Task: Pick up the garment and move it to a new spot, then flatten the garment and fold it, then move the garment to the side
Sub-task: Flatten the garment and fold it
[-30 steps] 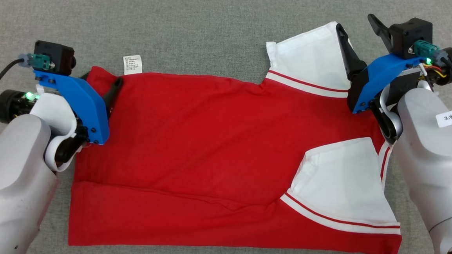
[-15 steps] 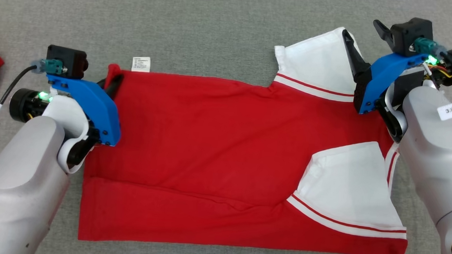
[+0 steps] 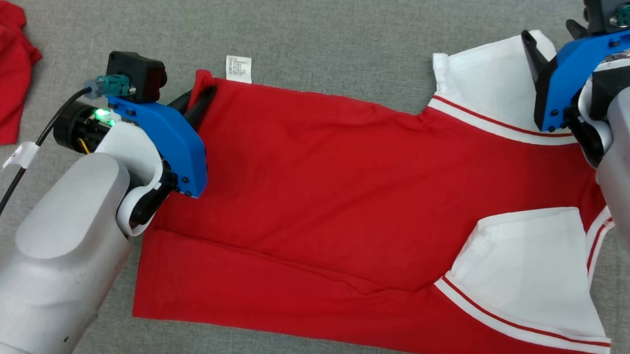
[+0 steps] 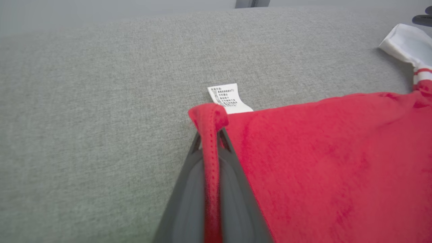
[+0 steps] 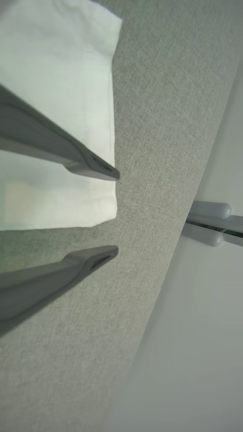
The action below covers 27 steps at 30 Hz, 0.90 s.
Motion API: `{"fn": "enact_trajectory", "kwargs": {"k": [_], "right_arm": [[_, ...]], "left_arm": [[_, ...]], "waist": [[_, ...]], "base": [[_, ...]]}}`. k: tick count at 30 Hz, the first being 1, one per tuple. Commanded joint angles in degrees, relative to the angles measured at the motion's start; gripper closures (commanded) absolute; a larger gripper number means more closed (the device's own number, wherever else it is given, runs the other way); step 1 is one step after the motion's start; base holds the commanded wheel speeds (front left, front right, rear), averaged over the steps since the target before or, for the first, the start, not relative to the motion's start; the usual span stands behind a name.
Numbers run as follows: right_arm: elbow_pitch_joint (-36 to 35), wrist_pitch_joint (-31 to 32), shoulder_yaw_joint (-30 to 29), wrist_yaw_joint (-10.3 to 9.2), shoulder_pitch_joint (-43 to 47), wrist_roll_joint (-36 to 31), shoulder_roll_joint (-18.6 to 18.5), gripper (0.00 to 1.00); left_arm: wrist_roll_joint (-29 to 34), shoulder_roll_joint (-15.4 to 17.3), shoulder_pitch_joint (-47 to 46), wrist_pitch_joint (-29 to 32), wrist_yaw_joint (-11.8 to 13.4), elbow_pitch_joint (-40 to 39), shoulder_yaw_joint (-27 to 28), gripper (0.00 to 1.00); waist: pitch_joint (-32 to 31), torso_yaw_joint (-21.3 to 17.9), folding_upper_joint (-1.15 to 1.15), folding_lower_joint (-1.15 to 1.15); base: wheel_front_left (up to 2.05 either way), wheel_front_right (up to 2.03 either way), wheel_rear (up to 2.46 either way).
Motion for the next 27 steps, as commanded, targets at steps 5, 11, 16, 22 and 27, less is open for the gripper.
{"fn": "enact_trajectory", "kwargs": {"k": [5,11,16,22,27], "right_arm": [[1.3,1.7,-1.0,0.01,-1.4,2.0,-0.6,0.0],[2.2,4.2,-1.5,0.01,-1.2,3.2,-0.3,1.0],[1.3,0.4,-1.4,0.01,-1.2,4.4,0.1,1.0],[-1.1,-5.0,-1.5,0.01,2.9,7.9,0.5,1.0],[-5.8,-9.7,0.1,0.01,8.0,11.3,0.5,1.0]], "left_arm": [[0.4,-0.5,-1.4,-0.9,0.4,-1.0,-0.4,1.0],[0.2,-0.4,-1.6,-1.8,0.8,-1.5,-0.2,1.0],[-0.2,0.1,-0.3,-3.5,1.1,-0.9,0.4,1.0],[-1.2,0.9,2.2,-5.4,1.6,0.1,1.4,1.0],[-2.0,1.8,4.8,-6.5,2.4,-0.2,1.9,1.0]], "waist": [[1.7,1.0,0.0,0.0],[2.8,0.9,0.0,0.0],[1.6,-0.4,0.0,0.0],[-2.0,-2.6,0.0,0.0],[-4.5,-4.3,0.0,0.0]], "base": [[0.0,0.0,0.0],[0.0,0.0,0.0],[0.0,0.0,0.0],[0.0,0.0,0.0],[0.0,0.0,0.0]]}}
